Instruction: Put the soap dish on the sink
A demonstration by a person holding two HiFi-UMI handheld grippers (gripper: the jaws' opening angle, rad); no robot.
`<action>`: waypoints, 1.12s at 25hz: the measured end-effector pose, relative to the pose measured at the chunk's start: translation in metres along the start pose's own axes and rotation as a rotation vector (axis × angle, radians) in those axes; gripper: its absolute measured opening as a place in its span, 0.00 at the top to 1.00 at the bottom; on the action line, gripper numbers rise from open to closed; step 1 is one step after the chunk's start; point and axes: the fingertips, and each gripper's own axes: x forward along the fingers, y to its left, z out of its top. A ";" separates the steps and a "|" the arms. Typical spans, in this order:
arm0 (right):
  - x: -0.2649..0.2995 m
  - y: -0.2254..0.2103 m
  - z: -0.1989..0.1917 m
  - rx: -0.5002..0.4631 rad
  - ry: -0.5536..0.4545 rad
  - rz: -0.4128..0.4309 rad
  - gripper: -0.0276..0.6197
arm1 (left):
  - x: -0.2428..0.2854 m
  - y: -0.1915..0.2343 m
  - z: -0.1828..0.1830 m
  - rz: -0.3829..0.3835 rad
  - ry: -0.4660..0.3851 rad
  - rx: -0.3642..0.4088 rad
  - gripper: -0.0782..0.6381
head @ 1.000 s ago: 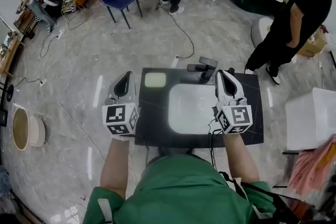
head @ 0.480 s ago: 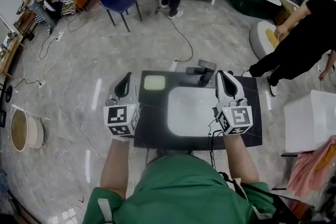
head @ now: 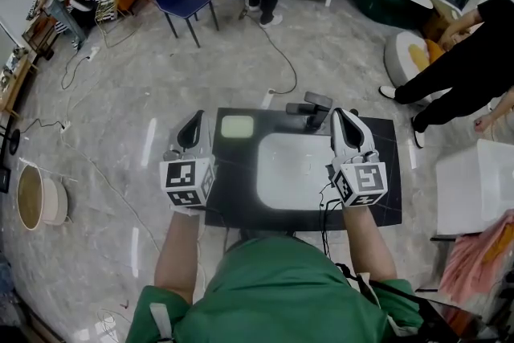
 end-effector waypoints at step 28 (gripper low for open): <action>0.003 -0.005 -0.004 0.003 -0.011 0.017 0.96 | 0.012 -0.003 -0.010 0.011 0.011 -0.005 0.90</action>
